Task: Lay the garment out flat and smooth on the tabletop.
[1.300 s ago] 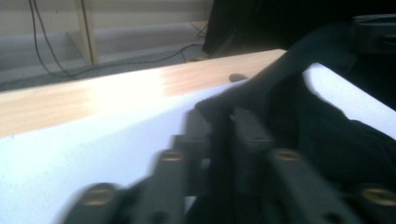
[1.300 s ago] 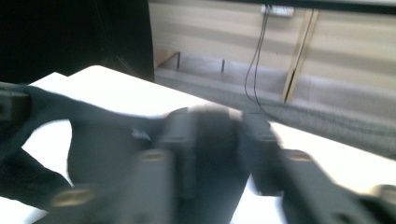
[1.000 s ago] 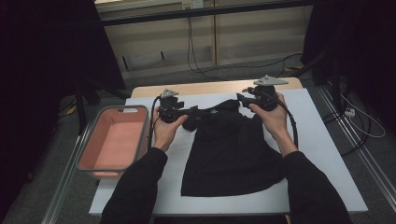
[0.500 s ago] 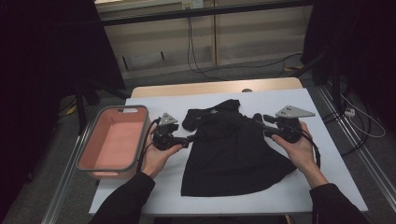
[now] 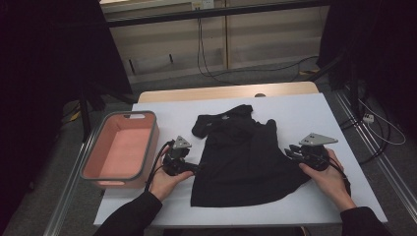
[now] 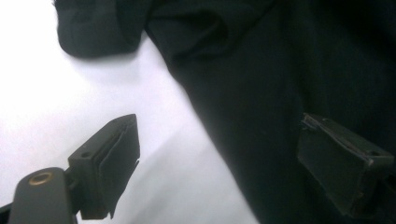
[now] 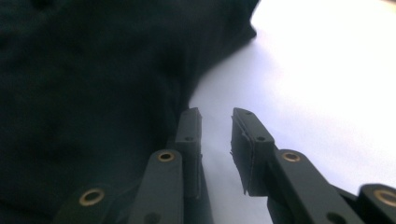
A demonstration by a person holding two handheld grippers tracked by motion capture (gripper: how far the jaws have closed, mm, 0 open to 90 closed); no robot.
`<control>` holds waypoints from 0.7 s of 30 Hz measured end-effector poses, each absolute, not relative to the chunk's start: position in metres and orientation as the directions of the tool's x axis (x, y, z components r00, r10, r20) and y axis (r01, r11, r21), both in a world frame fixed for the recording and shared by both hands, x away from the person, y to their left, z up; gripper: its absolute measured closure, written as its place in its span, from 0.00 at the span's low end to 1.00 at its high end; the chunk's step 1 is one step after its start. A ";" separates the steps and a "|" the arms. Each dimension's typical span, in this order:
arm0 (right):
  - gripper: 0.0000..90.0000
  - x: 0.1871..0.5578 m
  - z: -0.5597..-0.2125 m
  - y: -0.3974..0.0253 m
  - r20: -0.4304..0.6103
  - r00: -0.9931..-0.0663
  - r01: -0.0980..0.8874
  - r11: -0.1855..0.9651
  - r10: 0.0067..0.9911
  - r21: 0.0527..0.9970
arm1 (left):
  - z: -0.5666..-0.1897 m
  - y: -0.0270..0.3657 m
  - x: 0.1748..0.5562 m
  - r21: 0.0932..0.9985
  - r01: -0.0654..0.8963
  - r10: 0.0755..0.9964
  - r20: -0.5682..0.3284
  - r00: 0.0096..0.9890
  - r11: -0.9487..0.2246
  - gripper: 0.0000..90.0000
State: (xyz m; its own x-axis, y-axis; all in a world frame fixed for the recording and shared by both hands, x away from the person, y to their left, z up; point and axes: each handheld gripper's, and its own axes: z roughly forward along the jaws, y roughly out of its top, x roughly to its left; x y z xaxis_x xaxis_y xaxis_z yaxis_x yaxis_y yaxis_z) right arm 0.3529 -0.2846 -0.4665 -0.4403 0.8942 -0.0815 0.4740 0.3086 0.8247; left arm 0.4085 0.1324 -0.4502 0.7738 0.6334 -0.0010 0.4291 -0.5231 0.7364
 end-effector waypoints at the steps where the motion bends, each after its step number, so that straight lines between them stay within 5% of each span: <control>1: 0.81 0.353 -0.469 -0.285 -0.085 -0.440 0.479 0.314 0.894 0.820 | -0.451 0.132 0.407 0.736 0.433 0.635 -0.005 0.773 -0.521 0.16; 14: 0.68 0.355 -0.478 -0.279 -0.001 -0.468 0.548 0.290 0.884 0.785 | -0.461 0.127 0.398 0.693 0.431 0.598 0.000 0.802 -0.578 0.22; 21: 0.98 0.346 -0.477 -0.274 0.024 -0.494 0.558 0.296 0.869 0.775 | -0.462 0.129 0.391 0.694 0.457 0.606 -0.037 0.795 -0.556 0.39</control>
